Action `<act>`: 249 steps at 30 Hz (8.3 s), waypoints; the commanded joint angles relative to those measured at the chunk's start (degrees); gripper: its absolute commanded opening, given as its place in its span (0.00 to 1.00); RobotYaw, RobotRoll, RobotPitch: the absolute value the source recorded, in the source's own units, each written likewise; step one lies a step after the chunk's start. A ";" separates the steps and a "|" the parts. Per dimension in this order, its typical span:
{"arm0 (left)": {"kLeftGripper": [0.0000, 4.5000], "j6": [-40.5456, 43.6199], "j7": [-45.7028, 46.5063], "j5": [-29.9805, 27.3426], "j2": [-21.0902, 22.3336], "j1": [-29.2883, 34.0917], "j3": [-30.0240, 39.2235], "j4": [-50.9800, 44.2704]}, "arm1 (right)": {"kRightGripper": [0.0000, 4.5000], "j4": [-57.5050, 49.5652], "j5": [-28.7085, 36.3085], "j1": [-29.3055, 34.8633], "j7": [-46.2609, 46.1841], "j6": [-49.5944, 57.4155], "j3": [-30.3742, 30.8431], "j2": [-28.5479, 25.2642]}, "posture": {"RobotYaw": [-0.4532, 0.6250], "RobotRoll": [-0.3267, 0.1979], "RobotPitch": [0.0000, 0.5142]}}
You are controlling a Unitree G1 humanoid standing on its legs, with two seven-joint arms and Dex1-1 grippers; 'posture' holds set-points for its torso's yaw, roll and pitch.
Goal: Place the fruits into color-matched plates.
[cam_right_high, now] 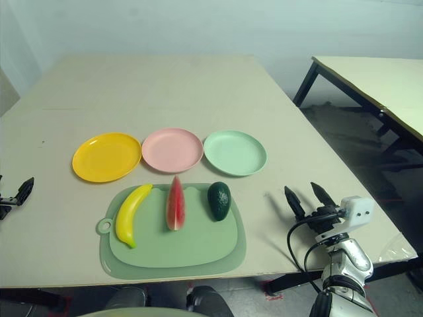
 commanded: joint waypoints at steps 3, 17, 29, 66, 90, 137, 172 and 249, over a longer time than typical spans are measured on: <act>1.00 0.75 -0.26 0.82 0.83 -0.88 -0.81 -0.60 | 1.00 2.64 0.62 0.36 -0.08 -0.63 -0.77 -0.27 | 0.57 0.62 0.00; 1.00 -0.99 -2.38 -1.55 -1.58 0.14 -0.79 -4.16 | 1.00 8.25 -0.02 0.22 -0.33 1.22 -1.84 -3.65 | 0.57 0.62 0.00; 1.00 -2.75 -37.97 -5.69 4.53 3.97 -18.65 -18.53 | 1.00 6.34 0.25 1.36 3.95 0.99 -2.03 -3.44 | 0.51 0.62 0.00; 1.00 -6.24 -50.49 -6.02 7.31 -5.05 -22.80 -17.20 | 1.00 -79.47 -14.91 4.25 12.89 31.23 27.97 -36.21 | 0.35 0.62 0.00; 1.00 -1.42 -47.02 -7.30 8.82 1.51 -21.05 -27.19 | 1.00 -56.10 -32.06 -32.36 29.80 -4.29 59.17 -21.34 | 0.43 0.62 0.00; 1.00 4.47 -42.67 -10.04 10.84 1.99 -20.60 -36.56 | 1.00 -38.77 -40.17 -35.83 25.47 -13.97 69.63 -10.27 | 0.50 0.62 0.00; 1.00 3.59 -42.74 -9.64 10.68 2.01 -21.07 -35.66 | 0.66 -47.33 -36.48 -32.04 28.75 -2.55 69.34 -11.02 | 0.49 0.62 0.00; 1.00 2.85 -43.06 -8.24 10.23 2.23 -21.55 -32.99 | 1.00 -78.09 -17.73 -41.36 8.12 111.77 54.30 -0.14 | 0.48 0.62 0.00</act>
